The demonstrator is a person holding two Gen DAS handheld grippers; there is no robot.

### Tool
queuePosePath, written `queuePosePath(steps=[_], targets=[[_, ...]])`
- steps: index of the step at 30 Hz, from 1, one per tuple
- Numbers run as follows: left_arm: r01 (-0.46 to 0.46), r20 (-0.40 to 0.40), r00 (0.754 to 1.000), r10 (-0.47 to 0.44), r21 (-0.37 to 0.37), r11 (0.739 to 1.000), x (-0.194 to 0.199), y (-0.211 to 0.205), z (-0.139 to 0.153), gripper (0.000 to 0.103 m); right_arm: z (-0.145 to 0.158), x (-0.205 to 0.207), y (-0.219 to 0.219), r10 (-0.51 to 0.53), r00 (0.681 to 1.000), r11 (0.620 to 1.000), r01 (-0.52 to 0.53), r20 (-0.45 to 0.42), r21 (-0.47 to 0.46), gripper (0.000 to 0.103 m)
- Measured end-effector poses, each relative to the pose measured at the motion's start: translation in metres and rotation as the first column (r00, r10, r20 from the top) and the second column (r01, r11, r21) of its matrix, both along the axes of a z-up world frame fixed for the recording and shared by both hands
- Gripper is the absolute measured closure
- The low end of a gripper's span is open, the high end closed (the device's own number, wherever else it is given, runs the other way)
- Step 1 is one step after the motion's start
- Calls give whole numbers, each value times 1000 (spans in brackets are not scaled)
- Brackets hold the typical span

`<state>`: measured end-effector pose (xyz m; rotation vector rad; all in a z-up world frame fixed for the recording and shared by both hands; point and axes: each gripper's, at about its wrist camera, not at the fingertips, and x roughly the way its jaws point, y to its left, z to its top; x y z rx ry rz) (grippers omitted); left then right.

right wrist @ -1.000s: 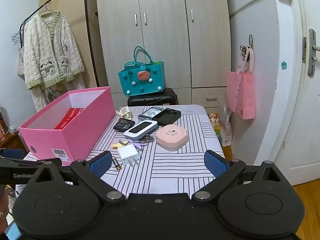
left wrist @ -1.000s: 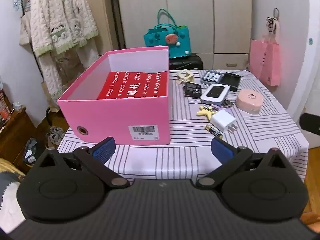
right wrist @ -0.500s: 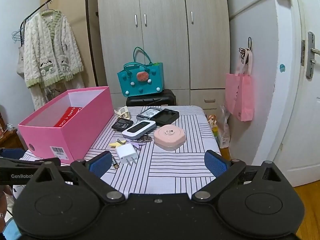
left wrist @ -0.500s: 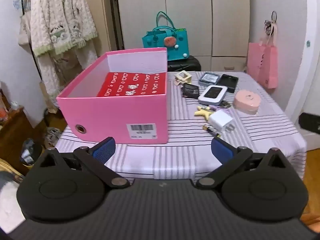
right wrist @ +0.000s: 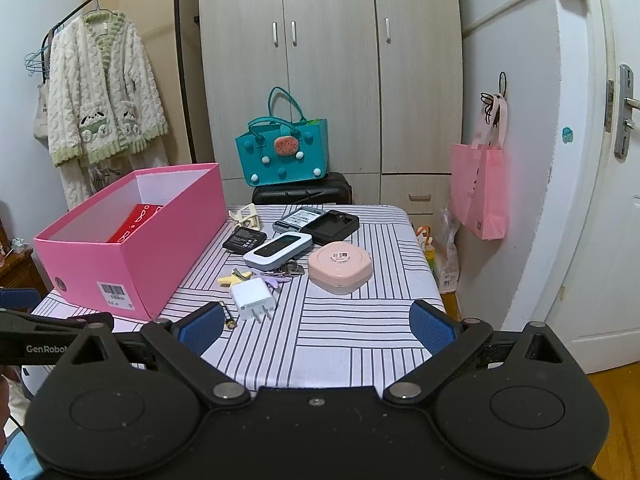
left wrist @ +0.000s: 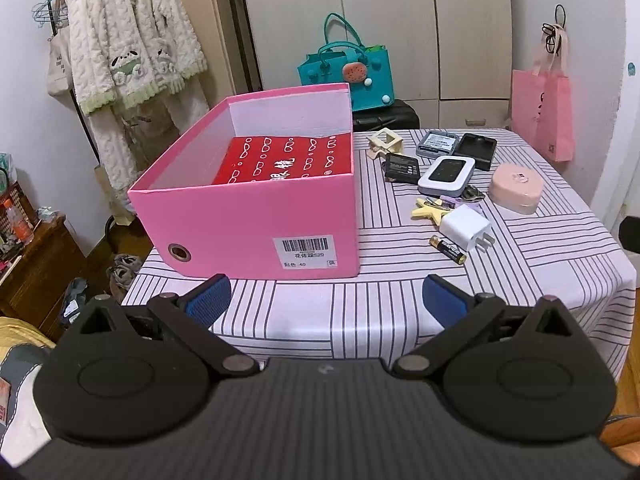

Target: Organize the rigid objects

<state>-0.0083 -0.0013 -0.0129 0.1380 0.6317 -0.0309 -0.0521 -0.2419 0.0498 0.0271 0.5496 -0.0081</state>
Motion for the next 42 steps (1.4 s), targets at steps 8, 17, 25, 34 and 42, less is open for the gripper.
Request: queuePosePath(steps=[8, 17, 25, 34, 42], targets=[[-1, 3, 1000, 1, 0, 1000, 0, 1, 0, 0, 0, 0, 1, 12, 1000, 1000, -12, 4, -3, 3], [4, 10, 1000, -4, 5, 1000, -1, 0, -3, 0, -4, -4, 4, 37, 999, 999, -36, 27, -15, 2], [3, 8, 1000, -3, 6, 1000, 0, 0, -5, 0, -4, -4, 5, 44, 998, 999, -44, 35, -15, 2], [16, 27, 999, -17, 15, 1000, 0, -4, -9, 0, -5, -4, 2, 37, 998, 999, -37, 51, -3, 2], [20, 37, 999, -21, 28, 999, 0, -6, -10, 0, -9, -3, 1, 30, 998, 1000, -30, 60, 0, 2]])
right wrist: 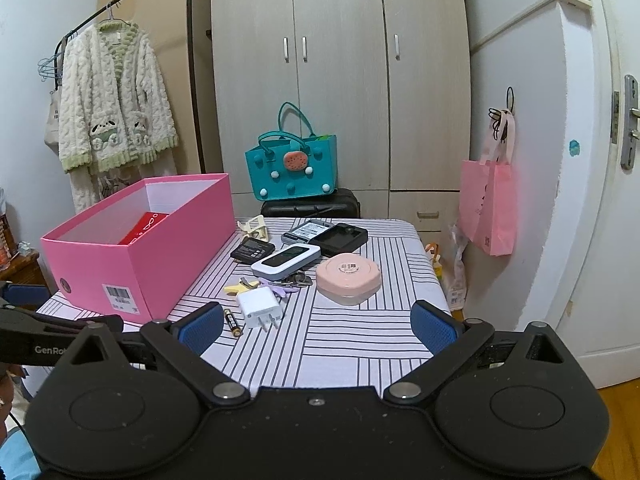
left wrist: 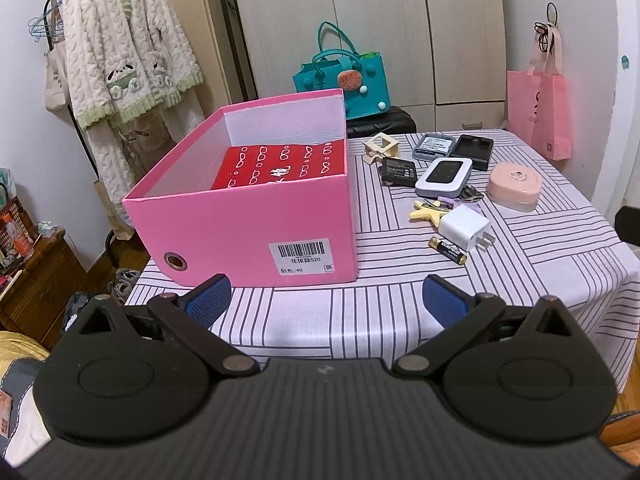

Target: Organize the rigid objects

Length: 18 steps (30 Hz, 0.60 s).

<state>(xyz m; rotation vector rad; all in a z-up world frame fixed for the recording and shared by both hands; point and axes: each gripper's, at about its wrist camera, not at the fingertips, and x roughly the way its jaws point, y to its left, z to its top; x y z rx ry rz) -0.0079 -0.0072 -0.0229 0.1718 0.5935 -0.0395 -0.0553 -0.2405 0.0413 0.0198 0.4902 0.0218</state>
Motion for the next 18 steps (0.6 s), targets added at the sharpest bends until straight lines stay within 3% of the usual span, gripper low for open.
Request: queuePosePath(steps=[18], targets=[[-1, 4, 1000, 1, -1, 1000, 1, 2, 1, 0, -2, 3, 1, 11, 1000, 1000, -11, 1, 4, 2]])
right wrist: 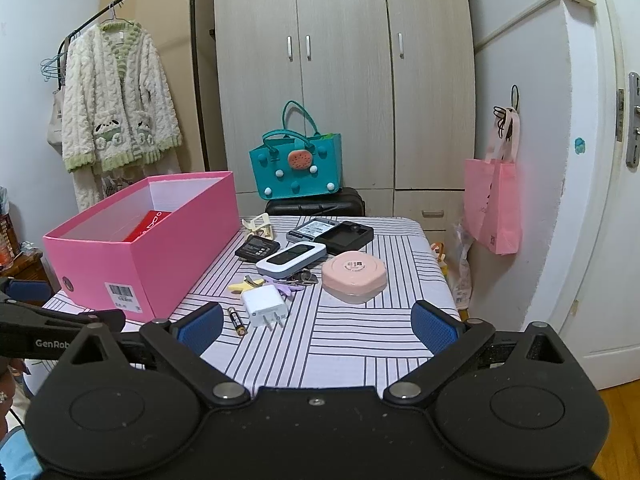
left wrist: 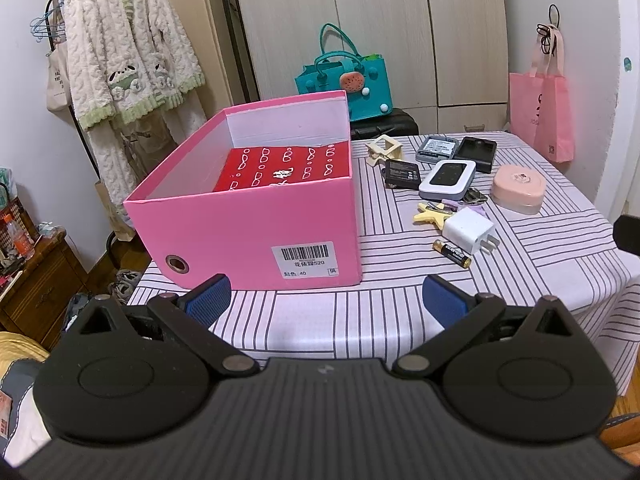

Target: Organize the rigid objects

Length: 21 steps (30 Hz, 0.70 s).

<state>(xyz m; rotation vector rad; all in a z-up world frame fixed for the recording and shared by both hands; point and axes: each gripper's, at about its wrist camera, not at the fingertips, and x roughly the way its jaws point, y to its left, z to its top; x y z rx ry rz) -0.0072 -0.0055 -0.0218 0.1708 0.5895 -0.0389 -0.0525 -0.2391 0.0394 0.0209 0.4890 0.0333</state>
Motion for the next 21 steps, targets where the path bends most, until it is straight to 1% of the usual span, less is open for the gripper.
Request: queuePosePath(steps=[4, 7, 11, 13, 16, 19, 21], targets=[[10, -3, 1000, -10, -13, 1000, 1, 4, 1, 0, -1, -1, 3, 12, 1000, 1000, -12, 5, 5, 1], [37, -13, 999, -38, -46, 998, 3, 6, 1, 0, -3, -1, 4, 27, 999, 1000, -27, 17, 16, 1], [53, -23, 998, -56, -97, 994, 5, 9, 2, 0, -7, -2, 3, 83, 994, 995, -87, 65, 58, 1], [52, -16, 998, -54, -100, 994, 5, 11, 4, 0, -7, -2, 2, 113, 989, 989, -121, 97, 81, 1], [52, -14, 998, -54, -108, 993, 7, 17, 8, 1, -7, 3, 1, 139, 983, 984, -150, 123, 92, 1], [66, -12, 998, -68, -105, 992, 12, 26, 15, 0, -4, 14, -4, 171, 979, 977, -183, 109, 108, 1], [85, 5, 996, -85, -104, 991, 16, 36, 21, 0, -4, 24, -8, 207, 975, 965, -218, 84, 147, 2]])
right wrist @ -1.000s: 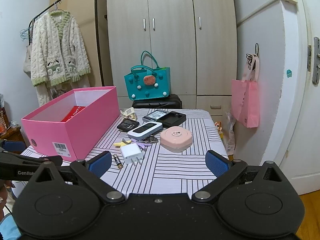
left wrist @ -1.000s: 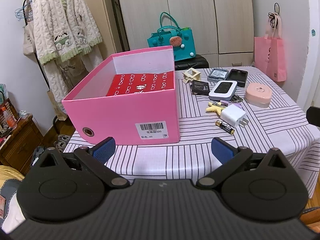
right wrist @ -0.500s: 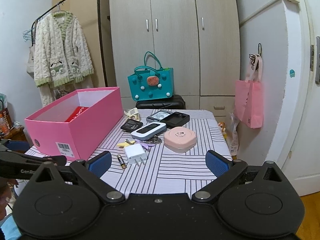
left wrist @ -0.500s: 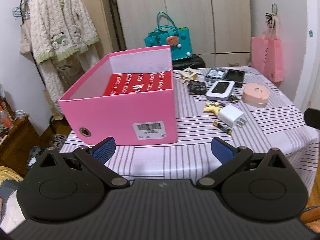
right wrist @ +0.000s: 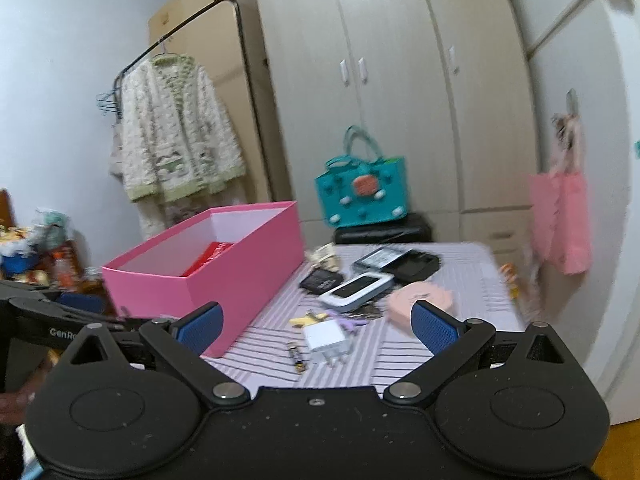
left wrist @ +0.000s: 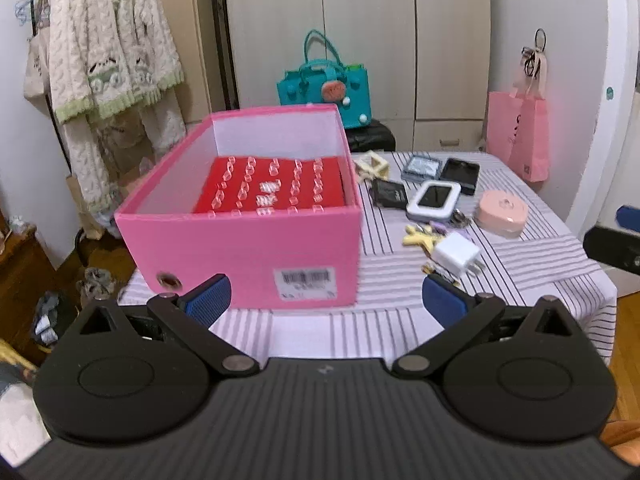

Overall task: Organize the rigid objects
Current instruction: 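Grasp the white charger cube with the right gripper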

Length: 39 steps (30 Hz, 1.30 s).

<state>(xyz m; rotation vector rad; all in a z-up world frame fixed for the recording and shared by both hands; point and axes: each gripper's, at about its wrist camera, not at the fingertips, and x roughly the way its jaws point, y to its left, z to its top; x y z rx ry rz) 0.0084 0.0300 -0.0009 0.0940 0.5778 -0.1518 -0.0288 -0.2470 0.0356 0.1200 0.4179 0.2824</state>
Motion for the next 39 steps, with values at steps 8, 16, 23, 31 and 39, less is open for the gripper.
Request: queuePosePath(steps=[8, 16, 23, 31, 39], targets=[[53, 48, 997, -61, 155, 987, 23, 22, 38, 0, -6, 31, 7, 114, 988, 993, -115, -103, -2, 13], [96, -21, 995, -94, 201, 975, 66, 50, 63, 3, -22, 68, 23, 119, 971, 989, -135, -206, -68, 32], [163, -154, 978, -140, 149, 975, 98, 71, 61, 10, -43, 106, 31, 102, 955, 979, -145, -279, -140, 32], [20, -180, 984, -5, 80, 997, 150, 115, 55, 10, -63, 146, 40, 108, 912, 973, -179, -395, -146, 48], [20, -149, 989, 10, 195, 981, 185, 124, 44, 31, -75, 162, 54, 81, 893, 955, -196, -442, -222, 55]])
